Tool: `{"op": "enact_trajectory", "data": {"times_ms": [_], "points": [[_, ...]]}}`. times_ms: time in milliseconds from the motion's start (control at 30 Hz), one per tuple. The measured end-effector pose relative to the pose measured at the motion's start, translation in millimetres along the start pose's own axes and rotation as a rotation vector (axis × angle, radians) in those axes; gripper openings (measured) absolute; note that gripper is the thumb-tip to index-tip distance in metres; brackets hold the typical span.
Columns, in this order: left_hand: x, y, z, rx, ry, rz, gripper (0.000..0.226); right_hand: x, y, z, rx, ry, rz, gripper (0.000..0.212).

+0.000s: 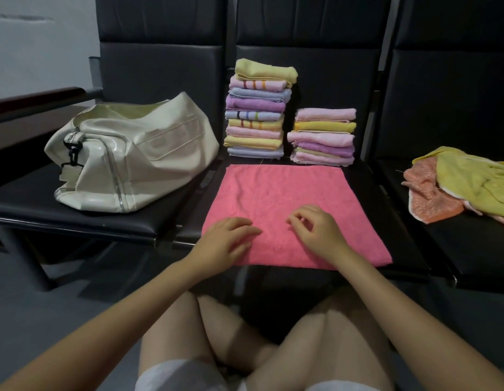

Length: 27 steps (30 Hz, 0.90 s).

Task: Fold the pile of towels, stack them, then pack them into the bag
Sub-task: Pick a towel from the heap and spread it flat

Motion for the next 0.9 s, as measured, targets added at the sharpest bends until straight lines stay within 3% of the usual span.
{"op": "enact_trajectory", "data": {"times_ms": [267,400,600,767,900], "points": [[-16,-6,2,0.062,0.012,-0.014,0.034,54,14,0,0.399,-0.100,0.481,0.041],[-15,-8,1,0.042,0.021,-0.044,0.037,55,13,-3,0.426,-0.114,0.571,0.036],[-14,-5,1,0.078,0.094,-0.075,0.036,53,5,3,0.309,-0.075,0.428,0.020],[-12,15,0,0.408,0.159,0.080,0.033,44,5,10,0.138,-0.024,0.099,0.020],[-12,25,-14,0.131,0.164,-0.010,0.041,30,8,15,-0.005,-0.023,-0.065,0.009]]}}
Point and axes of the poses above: each hand's wrist, its own x-axis away from the middle knuckle, its own z-axis out of the back of the hand, y = z × x, the point moved 4 cm from there along -x, towards the middle knuckle, and after that the axes turned 14 degrees about x, right-handed, at the moved point
